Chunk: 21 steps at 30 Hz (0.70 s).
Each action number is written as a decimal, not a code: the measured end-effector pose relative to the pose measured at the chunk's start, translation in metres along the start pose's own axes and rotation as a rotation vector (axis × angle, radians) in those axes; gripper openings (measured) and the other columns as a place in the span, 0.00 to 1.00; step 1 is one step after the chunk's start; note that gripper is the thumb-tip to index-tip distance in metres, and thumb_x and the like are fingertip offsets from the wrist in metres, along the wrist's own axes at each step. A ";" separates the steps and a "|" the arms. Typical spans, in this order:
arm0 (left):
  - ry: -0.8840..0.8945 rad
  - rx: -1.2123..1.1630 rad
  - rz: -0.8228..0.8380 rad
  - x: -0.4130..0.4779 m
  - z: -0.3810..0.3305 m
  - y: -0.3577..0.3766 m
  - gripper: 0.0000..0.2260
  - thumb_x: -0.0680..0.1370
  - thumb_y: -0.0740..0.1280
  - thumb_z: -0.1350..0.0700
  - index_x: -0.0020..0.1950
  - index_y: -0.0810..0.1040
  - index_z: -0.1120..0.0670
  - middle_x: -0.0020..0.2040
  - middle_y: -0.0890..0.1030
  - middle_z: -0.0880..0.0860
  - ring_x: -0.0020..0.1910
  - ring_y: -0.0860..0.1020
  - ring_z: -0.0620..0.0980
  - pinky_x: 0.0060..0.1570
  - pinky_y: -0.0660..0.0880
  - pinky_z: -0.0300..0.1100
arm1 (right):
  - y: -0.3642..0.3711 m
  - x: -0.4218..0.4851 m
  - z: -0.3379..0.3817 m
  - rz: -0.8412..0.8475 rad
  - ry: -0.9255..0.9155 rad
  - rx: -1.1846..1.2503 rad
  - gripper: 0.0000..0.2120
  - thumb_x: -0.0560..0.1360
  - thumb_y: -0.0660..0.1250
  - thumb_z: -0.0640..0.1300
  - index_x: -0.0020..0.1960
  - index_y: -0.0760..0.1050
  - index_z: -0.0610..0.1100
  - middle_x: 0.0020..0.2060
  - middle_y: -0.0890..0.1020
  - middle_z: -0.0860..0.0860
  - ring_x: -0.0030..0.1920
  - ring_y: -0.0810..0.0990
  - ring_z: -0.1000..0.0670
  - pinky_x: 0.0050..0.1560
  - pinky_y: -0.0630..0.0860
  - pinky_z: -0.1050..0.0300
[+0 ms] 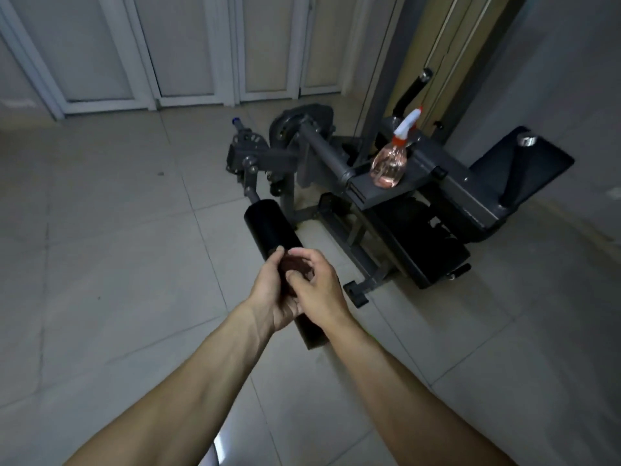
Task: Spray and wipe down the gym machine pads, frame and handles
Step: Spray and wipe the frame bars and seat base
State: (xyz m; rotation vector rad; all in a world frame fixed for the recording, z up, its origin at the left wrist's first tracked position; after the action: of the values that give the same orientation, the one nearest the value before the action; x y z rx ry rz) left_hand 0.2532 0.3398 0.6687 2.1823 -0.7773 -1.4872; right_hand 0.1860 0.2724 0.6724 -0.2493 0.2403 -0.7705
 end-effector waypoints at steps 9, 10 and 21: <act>0.050 0.246 0.063 0.032 -0.118 0.036 0.10 0.84 0.64 0.52 0.49 0.81 0.55 0.42 0.84 0.56 0.36 0.84 0.52 0.31 0.82 0.44 | 0.009 0.067 0.057 -0.181 -0.005 0.210 0.16 0.80 0.69 0.47 0.68 0.79 0.53 0.61 0.83 0.56 0.61 0.81 0.59 0.64 0.78 0.59; 0.022 0.225 0.080 0.037 -0.129 0.046 0.11 0.84 0.64 0.51 0.48 0.80 0.55 0.39 0.84 0.56 0.33 0.83 0.51 0.29 0.81 0.42 | 0.004 0.076 0.062 -0.250 0.002 0.240 0.16 0.81 0.68 0.46 0.68 0.78 0.52 0.61 0.83 0.56 0.61 0.81 0.60 0.65 0.77 0.59; -0.237 0.346 0.221 0.139 -0.169 0.163 0.15 0.80 0.65 0.42 0.46 0.79 0.54 0.39 0.82 0.53 0.38 0.81 0.50 0.28 0.77 0.36 | -0.119 0.184 0.054 -0.798 0.137 0.024 0.31 0.77 0.75 0.47 0.76 0.67 0.52 0.68 0.74 0.58 0.69 0.73 0.55 0.67 0.72 0.58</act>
State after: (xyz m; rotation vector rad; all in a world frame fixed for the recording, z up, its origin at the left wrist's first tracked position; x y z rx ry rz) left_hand 0.4135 0.1265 0.7270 2.0837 -1.3995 -1.6092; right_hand 0.2523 0.0662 0.7375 -0.2706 0.2609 -1.5837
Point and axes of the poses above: each hand's wrist, its own x-axis towards the middle knuckle, its own y-axis out of the palm, z = x × y, the point moved 3 cm from there along x, towards the middle knuckle
